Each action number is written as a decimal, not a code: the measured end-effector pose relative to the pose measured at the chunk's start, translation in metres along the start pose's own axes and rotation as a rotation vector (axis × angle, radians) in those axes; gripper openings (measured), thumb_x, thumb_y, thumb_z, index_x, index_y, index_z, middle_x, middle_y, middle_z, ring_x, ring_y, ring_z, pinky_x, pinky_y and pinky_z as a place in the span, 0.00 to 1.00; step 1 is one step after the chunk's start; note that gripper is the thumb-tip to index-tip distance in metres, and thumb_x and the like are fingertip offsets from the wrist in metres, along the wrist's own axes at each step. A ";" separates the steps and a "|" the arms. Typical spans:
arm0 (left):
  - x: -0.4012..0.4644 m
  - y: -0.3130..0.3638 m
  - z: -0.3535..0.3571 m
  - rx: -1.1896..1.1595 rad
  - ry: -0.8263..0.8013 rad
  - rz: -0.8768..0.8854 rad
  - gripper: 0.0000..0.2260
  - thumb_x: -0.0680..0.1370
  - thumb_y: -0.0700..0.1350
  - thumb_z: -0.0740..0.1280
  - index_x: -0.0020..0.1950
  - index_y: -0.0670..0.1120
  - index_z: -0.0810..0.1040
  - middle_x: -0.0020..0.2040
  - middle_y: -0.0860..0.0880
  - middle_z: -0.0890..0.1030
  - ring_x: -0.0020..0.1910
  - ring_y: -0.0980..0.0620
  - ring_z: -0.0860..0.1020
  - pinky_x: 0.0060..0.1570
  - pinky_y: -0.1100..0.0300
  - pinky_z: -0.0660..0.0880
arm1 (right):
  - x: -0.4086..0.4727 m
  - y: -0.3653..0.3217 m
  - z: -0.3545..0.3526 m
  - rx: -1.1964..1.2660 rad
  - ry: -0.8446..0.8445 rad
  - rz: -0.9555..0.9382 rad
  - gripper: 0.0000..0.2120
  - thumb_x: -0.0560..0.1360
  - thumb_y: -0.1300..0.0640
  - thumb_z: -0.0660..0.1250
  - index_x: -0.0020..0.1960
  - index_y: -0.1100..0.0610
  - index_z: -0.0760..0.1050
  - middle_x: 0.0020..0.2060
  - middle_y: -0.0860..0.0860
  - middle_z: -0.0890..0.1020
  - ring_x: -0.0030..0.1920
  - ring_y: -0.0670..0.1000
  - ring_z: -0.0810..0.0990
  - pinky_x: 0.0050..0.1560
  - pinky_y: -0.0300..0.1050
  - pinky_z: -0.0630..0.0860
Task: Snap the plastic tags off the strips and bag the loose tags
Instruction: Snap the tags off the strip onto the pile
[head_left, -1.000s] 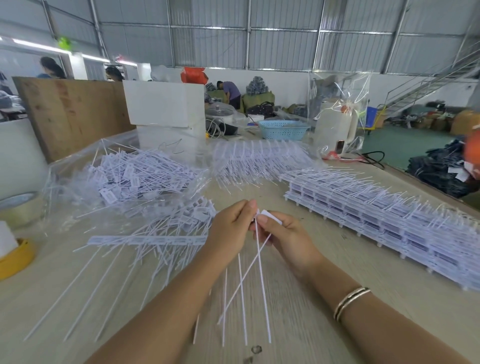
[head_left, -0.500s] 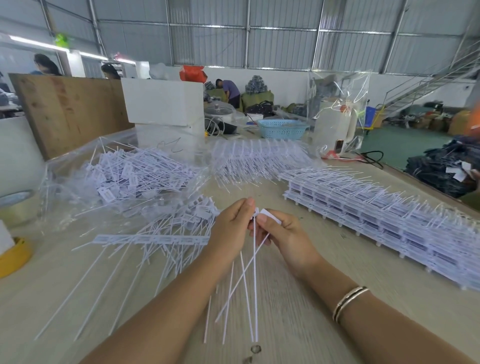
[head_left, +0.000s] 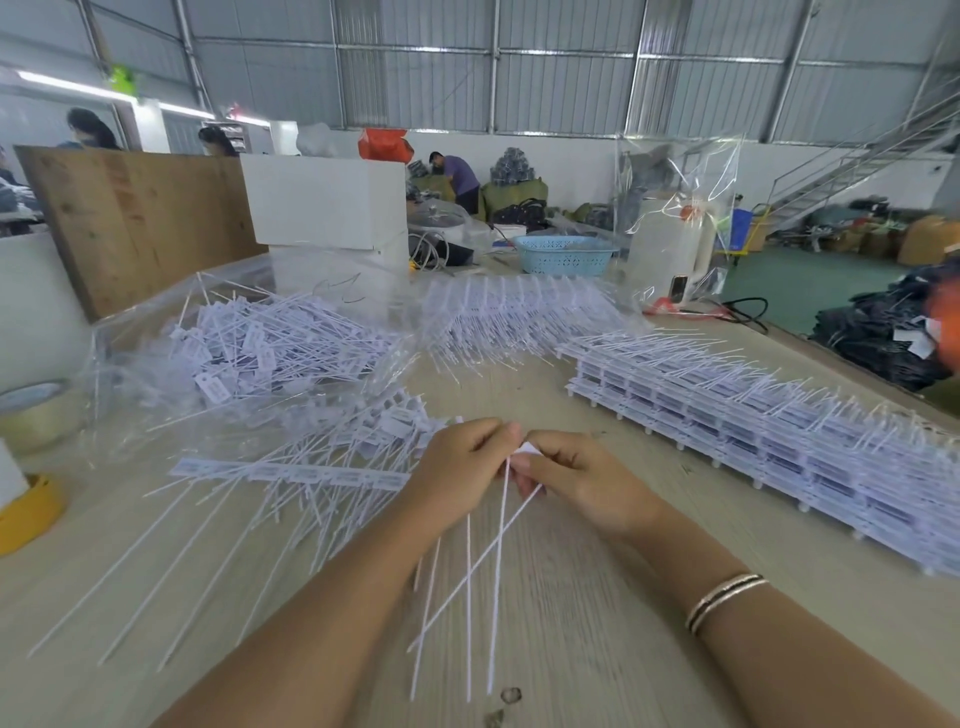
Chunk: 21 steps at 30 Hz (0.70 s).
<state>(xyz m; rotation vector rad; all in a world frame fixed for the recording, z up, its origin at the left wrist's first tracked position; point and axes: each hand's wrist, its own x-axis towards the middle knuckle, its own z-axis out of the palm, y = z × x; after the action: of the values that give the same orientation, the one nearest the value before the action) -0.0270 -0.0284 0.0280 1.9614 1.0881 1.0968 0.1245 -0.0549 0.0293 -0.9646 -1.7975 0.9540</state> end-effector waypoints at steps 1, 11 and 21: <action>0.000 0.001 -0.001 -0.043 0.037 -0.001 0.16 0.81 0.48 0.60 0.35 0.45 0.77 0.33 0.44 0.79 0.35 0.53 0.75 0.41 0.55 0.72 | 0.002 0.000 0.003 0.002 0.042 -0.041 0.17 0.78 0.66 0.61 0.34 0.53 0.75 0.30 0.46 0.77 0.33 0.42 0.74 0.39 0.33 0.70; -0.003 0.003 0.001 -0.205 0.056 -0.078 0.17 0.81 0.51 0.57 0.34 0.50 0.75 0.29 0.55 0.77 0.31 0.62 0.74 0.38 0.61 0.67 | 0.006 0.003 0.010 0.001 0.112 -0.125 0.16 0.78 0.69 0.60 0.36 0.56 0.76 0.30 0.45 0.78 0.32 0.40 0.76 0.37 0.30 0.69; -0.003 -0.006 -0.003 -0.214 -0.043 -0.051 0.18 0.82 0.49 0.56 0.35 0.50 0.78 0.30 0.52 0.80 0.34 0.60 0.77 0.38 0.70 0.69 | 0.007 0.008 0.009 -0.080 0.028 -0.104 0.11 0.75 0.59 0.60 0.36 0.60 0.75 0.29 0.46 0.76 0.34 0.44 0.74 0.41 0.36 0.70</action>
<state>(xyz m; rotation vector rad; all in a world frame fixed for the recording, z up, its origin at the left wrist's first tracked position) -0.0325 -0.0281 0.0229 1.7725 0.9510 1.0917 0.1161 -0.0476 0.0212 -0.9196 -1.8555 0.8055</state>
